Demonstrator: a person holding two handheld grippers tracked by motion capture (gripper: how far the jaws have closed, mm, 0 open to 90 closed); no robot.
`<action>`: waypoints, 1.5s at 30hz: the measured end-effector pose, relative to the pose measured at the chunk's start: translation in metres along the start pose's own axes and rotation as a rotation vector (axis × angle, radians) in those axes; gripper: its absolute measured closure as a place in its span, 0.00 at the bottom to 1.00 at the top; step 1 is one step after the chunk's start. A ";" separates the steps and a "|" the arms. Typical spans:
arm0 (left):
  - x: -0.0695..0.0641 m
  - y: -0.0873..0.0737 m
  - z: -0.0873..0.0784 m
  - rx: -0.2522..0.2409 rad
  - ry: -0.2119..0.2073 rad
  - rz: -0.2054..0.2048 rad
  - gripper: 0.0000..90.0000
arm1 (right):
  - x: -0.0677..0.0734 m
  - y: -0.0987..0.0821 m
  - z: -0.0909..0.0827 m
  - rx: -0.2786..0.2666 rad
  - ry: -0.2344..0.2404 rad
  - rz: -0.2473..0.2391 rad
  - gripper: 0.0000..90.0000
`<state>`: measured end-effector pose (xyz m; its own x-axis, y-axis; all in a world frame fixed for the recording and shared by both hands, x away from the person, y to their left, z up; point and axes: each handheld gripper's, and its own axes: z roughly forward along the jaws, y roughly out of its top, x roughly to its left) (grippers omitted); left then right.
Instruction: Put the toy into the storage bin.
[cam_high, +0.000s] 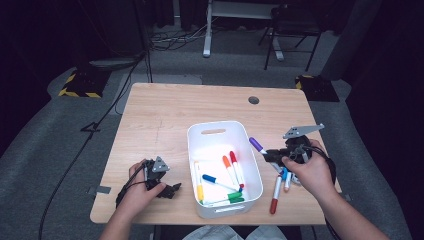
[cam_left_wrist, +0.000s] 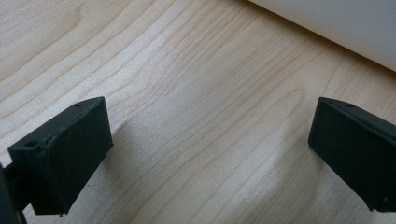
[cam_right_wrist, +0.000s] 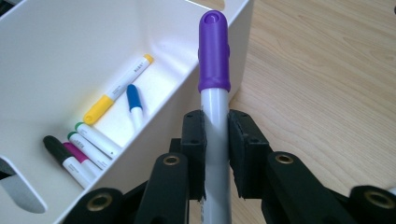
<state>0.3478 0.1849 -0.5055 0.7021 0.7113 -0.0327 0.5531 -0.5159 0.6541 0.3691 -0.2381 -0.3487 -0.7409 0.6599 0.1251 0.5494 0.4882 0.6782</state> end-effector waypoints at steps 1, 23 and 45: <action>0.000 0.000 0.000 0.000 0.000 0.000 0.00 | 0.004 0.003 -0.002 -0.004 0.010 -0.008 0.86; 0.001 0.002 0.001 0.000 0.007 0.002 0.00 | 0.066 0.028 0.011 0.036 0.139 -0.153 0.86; 0.001 0.001 0.001 -0.002 0.007 0.002 0.00 | 0.093 0.020 0.036 0.188 0.187 -0.239 0.86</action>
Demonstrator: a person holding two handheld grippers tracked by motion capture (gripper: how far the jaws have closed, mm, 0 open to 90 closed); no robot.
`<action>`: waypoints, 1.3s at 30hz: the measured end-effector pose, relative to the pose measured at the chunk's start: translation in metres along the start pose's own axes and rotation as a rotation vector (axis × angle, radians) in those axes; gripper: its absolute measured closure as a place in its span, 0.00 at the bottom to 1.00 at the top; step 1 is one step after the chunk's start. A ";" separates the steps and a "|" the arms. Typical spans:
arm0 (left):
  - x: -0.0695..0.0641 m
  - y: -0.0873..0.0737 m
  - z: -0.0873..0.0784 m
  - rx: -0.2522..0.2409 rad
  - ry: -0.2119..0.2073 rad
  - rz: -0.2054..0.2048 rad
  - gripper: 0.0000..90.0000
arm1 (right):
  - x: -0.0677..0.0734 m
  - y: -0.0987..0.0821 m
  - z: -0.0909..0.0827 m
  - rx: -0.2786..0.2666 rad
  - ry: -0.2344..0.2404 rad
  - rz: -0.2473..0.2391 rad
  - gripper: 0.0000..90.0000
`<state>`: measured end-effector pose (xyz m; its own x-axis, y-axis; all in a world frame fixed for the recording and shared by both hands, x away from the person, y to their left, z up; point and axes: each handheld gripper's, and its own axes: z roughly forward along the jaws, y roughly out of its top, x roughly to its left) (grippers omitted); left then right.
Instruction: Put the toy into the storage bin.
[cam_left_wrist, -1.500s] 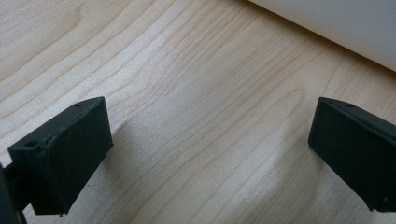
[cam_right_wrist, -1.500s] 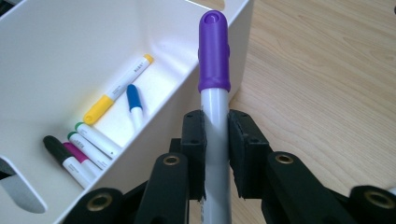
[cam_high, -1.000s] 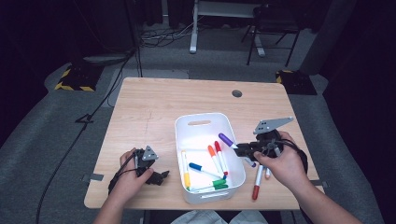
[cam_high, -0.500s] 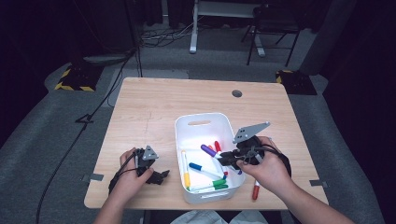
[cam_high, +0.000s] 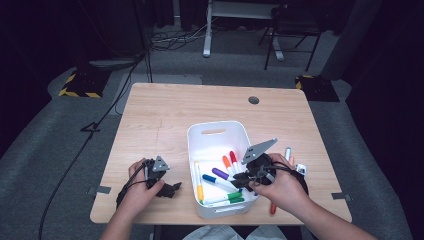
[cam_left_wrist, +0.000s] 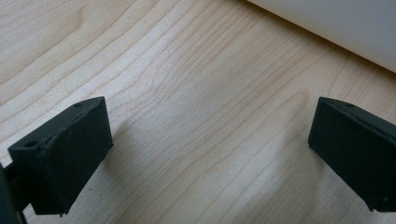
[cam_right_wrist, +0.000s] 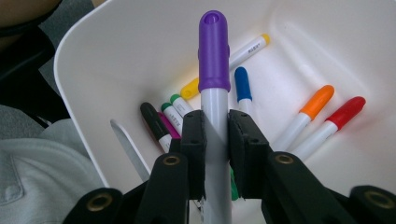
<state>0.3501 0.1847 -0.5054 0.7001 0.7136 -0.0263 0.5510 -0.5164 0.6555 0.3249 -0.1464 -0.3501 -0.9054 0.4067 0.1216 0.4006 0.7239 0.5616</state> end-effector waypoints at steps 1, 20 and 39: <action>0.000 0.000 0.000 0.002 -0.001 0.000 0.00 | -0.001 -0.001 0.003 0.007 0.001 -0.024 0.86; 0.000 0.000 0.000 -0.001 -0.001 -0.004 0.00 | -0.004 -0.001 0.026 0.101 0.013 -0.041 0.85; 0.000 0.000 0.000 0.003 -0.006 -0.009 0.00 | -0.003 0.002 0.052 0.230 0.023 -0.022 0.85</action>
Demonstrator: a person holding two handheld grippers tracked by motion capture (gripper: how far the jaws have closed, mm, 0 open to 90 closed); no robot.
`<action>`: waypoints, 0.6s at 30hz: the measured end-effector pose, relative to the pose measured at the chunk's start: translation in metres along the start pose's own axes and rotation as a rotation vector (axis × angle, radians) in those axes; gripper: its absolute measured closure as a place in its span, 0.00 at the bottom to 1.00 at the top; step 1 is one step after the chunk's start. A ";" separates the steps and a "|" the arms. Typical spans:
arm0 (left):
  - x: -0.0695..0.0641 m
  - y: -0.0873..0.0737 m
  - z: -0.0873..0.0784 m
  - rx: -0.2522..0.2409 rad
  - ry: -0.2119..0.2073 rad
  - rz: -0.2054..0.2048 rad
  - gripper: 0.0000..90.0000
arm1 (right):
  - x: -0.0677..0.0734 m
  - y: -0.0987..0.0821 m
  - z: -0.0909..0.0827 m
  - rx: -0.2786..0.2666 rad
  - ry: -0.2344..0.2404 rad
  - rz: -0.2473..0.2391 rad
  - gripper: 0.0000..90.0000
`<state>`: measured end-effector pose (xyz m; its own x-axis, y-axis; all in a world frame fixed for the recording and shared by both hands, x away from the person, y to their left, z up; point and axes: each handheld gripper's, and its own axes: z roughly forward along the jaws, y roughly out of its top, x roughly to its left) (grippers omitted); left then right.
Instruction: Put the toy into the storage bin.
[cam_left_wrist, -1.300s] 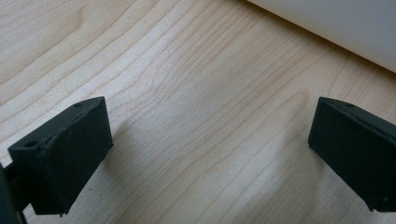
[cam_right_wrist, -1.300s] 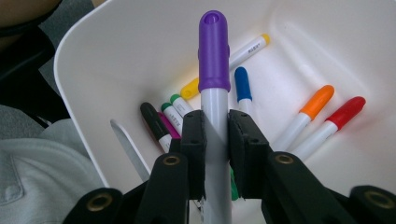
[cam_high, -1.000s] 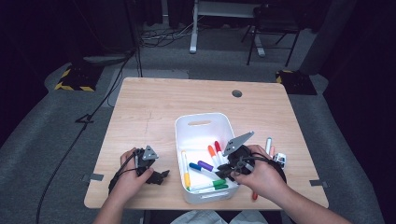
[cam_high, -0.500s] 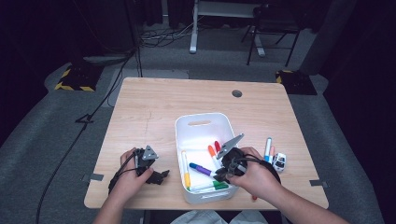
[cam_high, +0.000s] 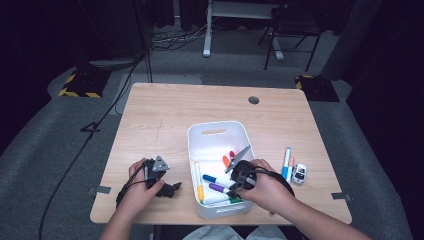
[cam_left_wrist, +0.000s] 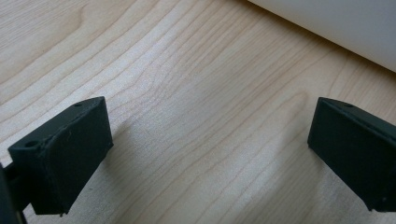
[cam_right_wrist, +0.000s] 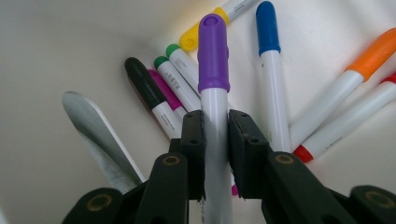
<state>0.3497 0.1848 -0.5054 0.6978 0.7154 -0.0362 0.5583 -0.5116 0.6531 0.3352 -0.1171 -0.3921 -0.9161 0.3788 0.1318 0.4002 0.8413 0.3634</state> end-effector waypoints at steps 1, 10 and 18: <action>0.000 0.000 0.000 0.000 0.000 0.000 0.00 | -0.001 0.000 0.001 0.006 0.003 0.003 0.85; 0.000 0.000 0.000 -0.004 0.004 0.003 0.00 | -0.006 -0.004 -0.020 -0.166 -0.002 0.072 0.63; 0.003 0.003 0.003 -0.002 0.001 0.005 0.00 | -0.008 -0.018 -0.057 -0.268 -0.027 0.126 0.61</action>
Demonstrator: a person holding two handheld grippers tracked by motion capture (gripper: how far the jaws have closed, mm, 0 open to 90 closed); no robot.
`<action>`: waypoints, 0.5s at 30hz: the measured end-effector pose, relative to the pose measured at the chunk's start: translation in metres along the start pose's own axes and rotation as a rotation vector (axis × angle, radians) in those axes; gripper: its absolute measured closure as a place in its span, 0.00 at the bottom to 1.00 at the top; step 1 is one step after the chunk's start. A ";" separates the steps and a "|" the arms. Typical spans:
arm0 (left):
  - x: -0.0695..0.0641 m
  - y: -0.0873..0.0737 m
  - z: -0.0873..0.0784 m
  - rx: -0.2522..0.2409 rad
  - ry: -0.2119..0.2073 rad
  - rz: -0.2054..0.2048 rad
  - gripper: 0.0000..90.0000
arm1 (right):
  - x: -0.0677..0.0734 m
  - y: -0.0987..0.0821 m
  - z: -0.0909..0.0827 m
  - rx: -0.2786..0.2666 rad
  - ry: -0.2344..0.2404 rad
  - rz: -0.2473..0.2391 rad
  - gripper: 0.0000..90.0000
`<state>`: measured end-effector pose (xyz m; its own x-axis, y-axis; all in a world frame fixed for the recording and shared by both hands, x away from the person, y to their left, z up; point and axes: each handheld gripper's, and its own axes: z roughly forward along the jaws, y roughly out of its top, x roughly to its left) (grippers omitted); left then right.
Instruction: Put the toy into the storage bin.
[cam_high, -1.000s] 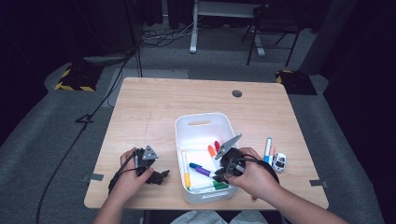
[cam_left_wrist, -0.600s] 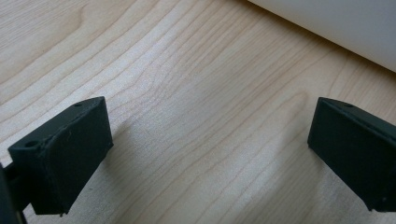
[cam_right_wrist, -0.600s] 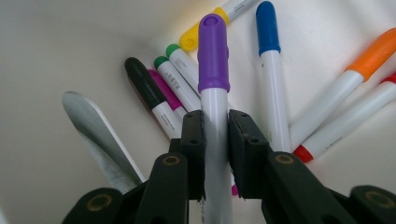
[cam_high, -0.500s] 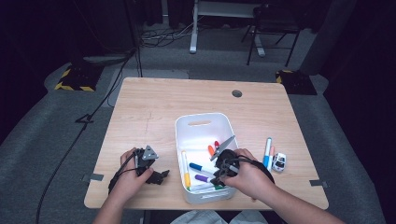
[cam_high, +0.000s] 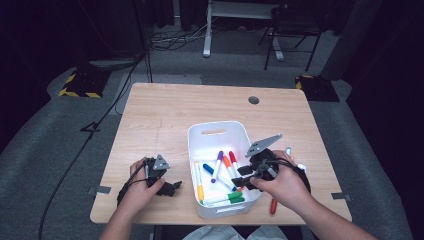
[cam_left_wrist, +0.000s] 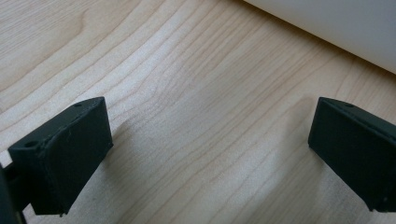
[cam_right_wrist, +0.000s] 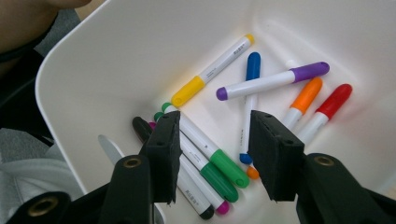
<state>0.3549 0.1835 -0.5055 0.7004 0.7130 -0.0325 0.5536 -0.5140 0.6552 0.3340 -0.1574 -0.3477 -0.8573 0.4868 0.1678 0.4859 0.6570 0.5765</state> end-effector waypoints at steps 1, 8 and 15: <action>0.000 0.000 0.000 0.000 0.000 0.000 0.00 | 0.000 0.000 0.000 0.000 0.000 0.000 0.61; 0.000 0.001 0.001 0.001 -0.004 0.001 0.00 | -0.016 -0.011 -0.034 -0.075 -0.050 0.059 0.61; 0.000 0.001 0.001 0.001 -0.004 0.001 0.00 | -0.032 -0.032 -0.054 -0.121 -0.090 0.106 0.62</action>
<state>0.3561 0.1829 -0.5054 0.7027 0.7107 -0.0345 0.5531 -0.5151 0.6548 0.3364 -0.2251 -0.3285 -0.7809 0.6029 0.1633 0.5438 0.5275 0.6527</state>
